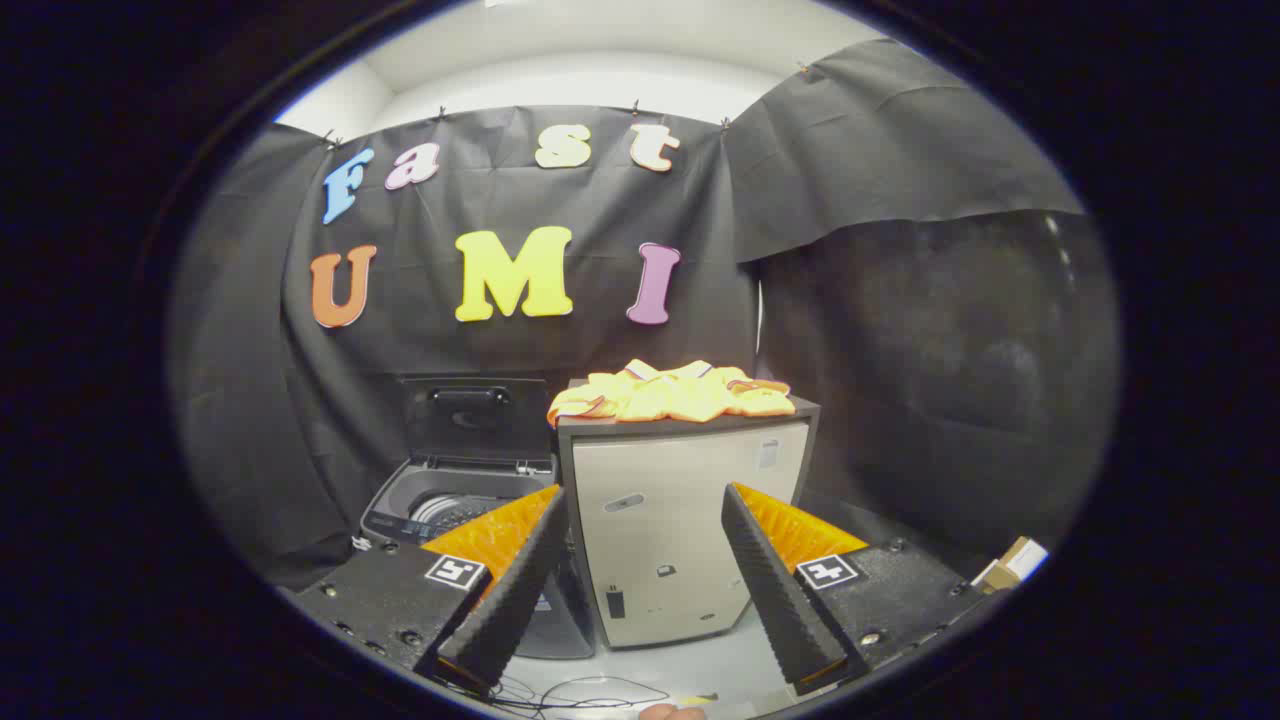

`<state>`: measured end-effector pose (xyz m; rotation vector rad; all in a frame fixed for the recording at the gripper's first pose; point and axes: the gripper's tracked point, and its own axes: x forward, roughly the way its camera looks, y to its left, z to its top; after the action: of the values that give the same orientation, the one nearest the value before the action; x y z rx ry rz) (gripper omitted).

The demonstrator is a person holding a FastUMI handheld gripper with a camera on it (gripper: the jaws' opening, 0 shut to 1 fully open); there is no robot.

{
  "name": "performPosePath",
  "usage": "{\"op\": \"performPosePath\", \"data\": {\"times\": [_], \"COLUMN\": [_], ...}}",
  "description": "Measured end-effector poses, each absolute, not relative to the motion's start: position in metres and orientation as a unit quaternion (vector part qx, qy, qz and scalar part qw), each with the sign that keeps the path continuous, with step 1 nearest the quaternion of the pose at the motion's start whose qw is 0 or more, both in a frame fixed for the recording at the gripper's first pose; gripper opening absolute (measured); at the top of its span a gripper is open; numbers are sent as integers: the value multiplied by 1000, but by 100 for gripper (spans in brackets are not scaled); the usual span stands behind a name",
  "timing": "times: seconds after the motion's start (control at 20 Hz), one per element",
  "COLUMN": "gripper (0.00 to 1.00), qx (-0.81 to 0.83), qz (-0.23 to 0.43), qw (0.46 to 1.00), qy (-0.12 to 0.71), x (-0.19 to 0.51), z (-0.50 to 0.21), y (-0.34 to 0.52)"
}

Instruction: Put the clothes into the washing machine and then close the washing machine lid.

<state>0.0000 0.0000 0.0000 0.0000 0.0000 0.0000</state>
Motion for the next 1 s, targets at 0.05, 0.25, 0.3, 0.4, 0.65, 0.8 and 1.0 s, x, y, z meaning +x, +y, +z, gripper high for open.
{"op": "performPosePath", "data": {"times": [0.05,0.25,0.3,0.4,0.65,0.8,1.0], "gripper": [98,98,98,98,98,98,98], "qx": [-3,-8,-11,-13,-17,-18,-22], "qz": [2,13,14,14,19,19,18], "qw": [1000,1000,1000,1000,1000,999,1000], "qy": [1,8,9,9,18,19,11], "x": [1,4,5,7,14,19,29], "z": [0,0,-1,1,-2,-1,5], "y": [1,6,5,4,6,4,2]}}
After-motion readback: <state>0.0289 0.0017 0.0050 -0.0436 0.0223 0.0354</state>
